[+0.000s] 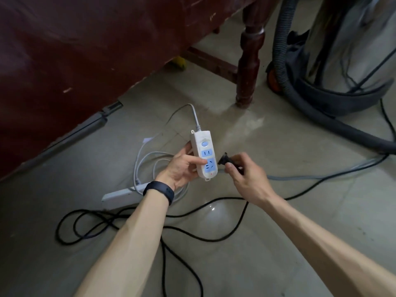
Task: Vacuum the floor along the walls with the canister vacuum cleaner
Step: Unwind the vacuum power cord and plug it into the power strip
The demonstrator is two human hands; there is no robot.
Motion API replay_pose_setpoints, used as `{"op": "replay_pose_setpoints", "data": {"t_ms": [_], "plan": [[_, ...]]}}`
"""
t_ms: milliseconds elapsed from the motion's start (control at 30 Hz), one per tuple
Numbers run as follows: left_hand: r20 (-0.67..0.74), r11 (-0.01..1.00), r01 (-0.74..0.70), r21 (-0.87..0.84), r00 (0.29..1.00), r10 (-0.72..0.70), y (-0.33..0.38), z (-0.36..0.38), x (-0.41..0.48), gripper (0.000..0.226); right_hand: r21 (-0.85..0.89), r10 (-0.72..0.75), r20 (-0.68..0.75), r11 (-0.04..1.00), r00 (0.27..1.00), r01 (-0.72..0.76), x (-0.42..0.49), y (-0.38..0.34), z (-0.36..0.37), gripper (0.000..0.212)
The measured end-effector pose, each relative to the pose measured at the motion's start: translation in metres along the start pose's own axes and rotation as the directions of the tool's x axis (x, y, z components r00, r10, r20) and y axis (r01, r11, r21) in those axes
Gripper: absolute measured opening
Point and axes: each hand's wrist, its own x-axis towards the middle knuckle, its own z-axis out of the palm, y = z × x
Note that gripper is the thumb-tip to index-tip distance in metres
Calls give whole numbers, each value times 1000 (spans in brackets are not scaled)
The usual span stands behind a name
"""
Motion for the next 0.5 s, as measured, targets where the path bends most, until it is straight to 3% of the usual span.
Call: {"op": "replay_pose_setpoints", "data": {"t_ms": [267, 500], "plan": [[16, 989, 36, 144, 999, -38, 2, 6, -1, 63, 44, -81, -174, 995, 981, 90, -8, 3, -8, 5], [104, 974, 81, 211, 989, -105, 7, 12, -7, 70, -185, -287, -198, 950, 937, 252, -7, 7, -11, 16]]}}
